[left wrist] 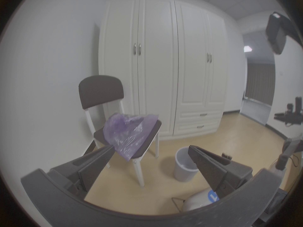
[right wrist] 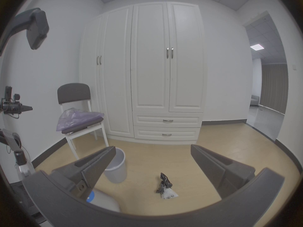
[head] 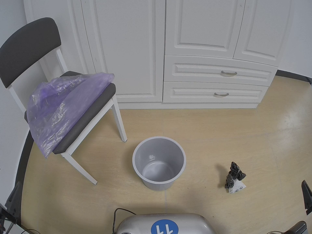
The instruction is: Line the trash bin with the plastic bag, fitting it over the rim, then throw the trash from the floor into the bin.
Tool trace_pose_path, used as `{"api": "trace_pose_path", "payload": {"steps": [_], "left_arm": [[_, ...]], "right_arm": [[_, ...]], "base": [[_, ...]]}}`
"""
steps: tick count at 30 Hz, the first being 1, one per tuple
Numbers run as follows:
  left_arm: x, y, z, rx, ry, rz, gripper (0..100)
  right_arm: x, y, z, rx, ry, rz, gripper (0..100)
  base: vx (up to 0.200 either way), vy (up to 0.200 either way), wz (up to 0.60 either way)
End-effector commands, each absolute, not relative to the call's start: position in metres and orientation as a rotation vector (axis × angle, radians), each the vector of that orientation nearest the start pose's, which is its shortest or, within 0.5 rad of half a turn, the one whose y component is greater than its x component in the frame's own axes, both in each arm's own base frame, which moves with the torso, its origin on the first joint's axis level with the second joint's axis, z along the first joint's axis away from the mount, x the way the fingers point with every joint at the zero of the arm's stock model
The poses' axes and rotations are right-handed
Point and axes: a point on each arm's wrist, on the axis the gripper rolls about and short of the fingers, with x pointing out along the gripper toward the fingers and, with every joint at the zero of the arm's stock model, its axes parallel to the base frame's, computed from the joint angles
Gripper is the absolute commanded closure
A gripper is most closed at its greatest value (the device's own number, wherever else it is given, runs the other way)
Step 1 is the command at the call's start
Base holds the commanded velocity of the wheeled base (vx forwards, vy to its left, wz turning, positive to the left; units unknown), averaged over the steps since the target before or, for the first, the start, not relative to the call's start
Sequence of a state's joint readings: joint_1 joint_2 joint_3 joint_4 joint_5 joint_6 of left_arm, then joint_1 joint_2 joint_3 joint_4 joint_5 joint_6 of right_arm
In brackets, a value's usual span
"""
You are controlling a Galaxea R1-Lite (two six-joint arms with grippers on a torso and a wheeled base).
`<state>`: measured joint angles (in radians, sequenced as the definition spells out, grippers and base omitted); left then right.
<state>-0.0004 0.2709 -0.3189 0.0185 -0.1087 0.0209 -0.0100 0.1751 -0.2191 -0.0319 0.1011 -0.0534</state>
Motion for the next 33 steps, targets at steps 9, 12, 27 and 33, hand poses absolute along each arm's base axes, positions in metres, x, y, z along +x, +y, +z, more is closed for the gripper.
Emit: {"api": "trace_pose_path", "payload": {"steps": [9,12,27,33], "left_arm": [[0.167,0.002,0.163,0.261,0.647,0.05,0],[0.189,0.0,0.159,0.288,0.643,0.044,0],[0.266,-0.011,0.135,0.484,0.695,0.138,0],[0.287,-0.01,0.143,0.488,0.666,0.19,0]], "right_arm": [[0.141,0.0,0.206,0.043,0.17,0.081,0],[0.159,0.003,0.199,0.049,0.189,0.092,0],[0.172,0.004,0.195,0.049,0.209,0.106,0],[0.172,0.003,0.196,0.049,0.204,0.101,0]], "base": [[0.0,0.0,0.0],[0.0,0.0,0.0],[0.0,0.0,0.0],[0.0,0.0,0.0]]}}
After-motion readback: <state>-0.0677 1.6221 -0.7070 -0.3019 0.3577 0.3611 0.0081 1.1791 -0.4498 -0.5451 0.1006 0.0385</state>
